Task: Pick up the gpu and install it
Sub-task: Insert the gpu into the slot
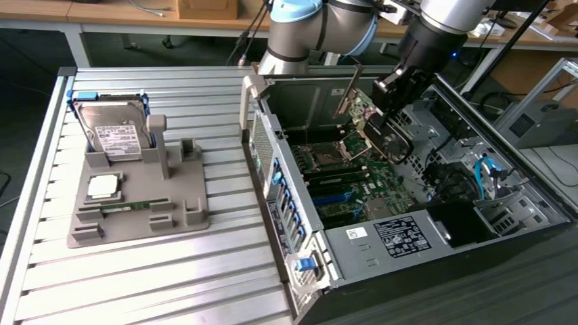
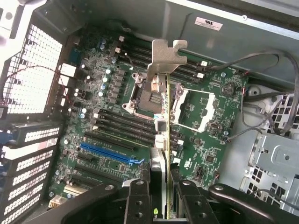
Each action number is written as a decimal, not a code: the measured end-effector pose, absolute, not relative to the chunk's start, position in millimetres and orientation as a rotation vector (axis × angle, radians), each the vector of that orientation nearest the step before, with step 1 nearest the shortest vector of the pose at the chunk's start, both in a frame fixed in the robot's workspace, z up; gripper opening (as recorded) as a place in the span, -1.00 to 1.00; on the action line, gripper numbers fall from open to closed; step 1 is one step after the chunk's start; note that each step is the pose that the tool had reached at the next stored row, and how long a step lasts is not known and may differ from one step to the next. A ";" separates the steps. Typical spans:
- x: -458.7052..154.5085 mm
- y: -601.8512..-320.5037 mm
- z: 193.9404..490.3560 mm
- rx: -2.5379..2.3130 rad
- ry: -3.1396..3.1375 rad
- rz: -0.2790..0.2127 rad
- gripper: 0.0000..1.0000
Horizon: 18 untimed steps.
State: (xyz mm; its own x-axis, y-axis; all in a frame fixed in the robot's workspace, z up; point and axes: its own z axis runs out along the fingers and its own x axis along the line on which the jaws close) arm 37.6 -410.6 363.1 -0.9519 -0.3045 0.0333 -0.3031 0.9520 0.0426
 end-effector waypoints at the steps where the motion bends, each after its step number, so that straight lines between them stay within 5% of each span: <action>1: 37.6 -410.6 363.1 0.485 -3.063 -0.057 -0.47; 18: 37.7 -410.6 363.0 0.610 -3.039 -0.055 -0.47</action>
